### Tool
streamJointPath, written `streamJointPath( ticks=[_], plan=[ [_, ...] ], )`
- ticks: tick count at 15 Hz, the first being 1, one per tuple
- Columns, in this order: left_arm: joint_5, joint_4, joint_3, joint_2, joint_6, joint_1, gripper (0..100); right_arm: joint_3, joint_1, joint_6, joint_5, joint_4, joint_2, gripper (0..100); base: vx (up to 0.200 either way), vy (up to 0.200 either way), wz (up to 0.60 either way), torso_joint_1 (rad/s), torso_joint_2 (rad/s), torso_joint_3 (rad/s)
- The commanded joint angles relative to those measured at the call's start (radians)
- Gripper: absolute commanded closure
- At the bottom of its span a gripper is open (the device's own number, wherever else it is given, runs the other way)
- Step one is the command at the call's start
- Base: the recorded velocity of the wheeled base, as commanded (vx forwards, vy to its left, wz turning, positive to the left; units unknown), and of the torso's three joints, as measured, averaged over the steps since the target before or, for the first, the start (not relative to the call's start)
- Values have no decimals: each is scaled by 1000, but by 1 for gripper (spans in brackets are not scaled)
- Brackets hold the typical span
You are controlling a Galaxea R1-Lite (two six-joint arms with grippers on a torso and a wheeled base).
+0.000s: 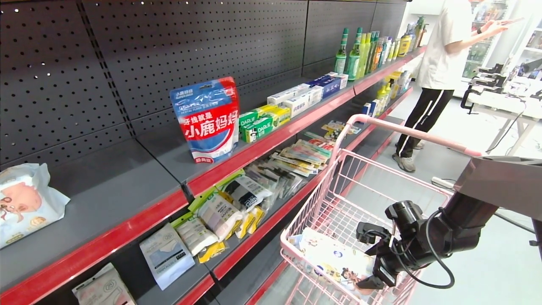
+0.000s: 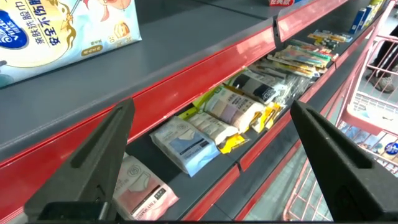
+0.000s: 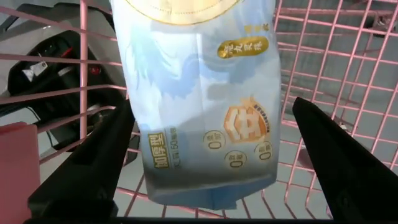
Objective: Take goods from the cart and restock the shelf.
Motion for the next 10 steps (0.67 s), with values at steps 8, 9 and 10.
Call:
streamJointPath(
  ticks=[8, 9, 10],
  plan=[
    [0, -1, 0, 0, 0, 0, 0, -14, 17, 10, 38, -22, 39, 0, 0, 0, 0, 0, 0, 0],
    [0, 0, 0, 0, 0, 0, 0, -14, 19, 8, 38, -22, 39, 0, 0, 0, 0, 0, 0, 0],
    [0, 0, 0, 0, 0, 0, 0, -12, 19, 8, 38, -24, 39, 0, 0, 0, 0, 0, 0, 0]
  ],
)
